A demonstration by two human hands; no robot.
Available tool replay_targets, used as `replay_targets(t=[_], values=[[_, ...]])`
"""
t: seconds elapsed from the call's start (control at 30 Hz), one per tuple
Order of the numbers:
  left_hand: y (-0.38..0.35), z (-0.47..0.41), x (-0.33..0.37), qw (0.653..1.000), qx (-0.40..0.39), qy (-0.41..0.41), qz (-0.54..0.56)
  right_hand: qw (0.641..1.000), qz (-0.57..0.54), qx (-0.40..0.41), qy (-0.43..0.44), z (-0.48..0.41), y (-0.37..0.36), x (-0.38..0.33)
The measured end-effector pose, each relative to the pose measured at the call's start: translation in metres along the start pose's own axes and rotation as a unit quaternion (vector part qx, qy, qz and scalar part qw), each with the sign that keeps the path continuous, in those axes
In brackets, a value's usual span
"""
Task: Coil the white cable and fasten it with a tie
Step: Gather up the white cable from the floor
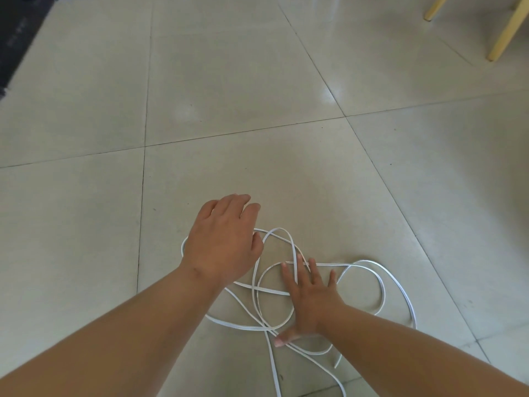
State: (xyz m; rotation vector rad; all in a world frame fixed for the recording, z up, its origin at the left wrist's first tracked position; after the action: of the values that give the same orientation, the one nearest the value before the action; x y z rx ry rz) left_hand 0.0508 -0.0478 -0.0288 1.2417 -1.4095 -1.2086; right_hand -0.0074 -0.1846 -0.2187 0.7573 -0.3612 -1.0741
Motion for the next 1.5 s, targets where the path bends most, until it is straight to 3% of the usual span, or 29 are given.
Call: replay_targets(t=[0.27,0.43,0.63,0.9,1.17,1.5], values=[[0.004,0.012,-0.006,1.000,0.004,0.001,0.005,0.999,-0.001,0.012,-0.043,0.008,-0.009,-0.015],[0.004,0.016,-0.011,1.000,0.004,0.006,0.003,0.996,-0.065,0.011,-0.057,0.006,-0.007,-0.019],[0.005,0.017,-0.016,1.000,0.019,0.002,0.000,0.990,-0.109,0.073,-0.045,-0.006,0.017,-0.003],[0.002,0.021,-0.021,1.000,0.016,0.009,0.006,0.994,-0.068,-0.034,-0.080,0.001,0.001,-0.018],[-0.003,0.023,-0.026,1.000,0.002,0.013,-0.004,0.982,-0.103,-0.041,-0.152,0.003,-0.007,-0.032],[-0.014,0.025,-0.031,0.998,-0.052,0.034,0.008,0.979,-0.118,-0.005,-0.166,0.003,-0.006,-0.043]])
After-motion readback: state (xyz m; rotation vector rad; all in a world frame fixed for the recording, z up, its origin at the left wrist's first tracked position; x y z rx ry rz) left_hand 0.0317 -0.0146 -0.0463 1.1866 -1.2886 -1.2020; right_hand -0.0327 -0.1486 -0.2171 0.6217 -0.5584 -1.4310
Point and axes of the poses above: each hand's wrist, its own z-axis away from the middle knuckle, its own y-axis out of the back of the hand, x = y × z, the point moved 10 cm from there along -z, towards the middle knuckle, and after that the axes turned 2 degrees about y, right-handed, at the moved point
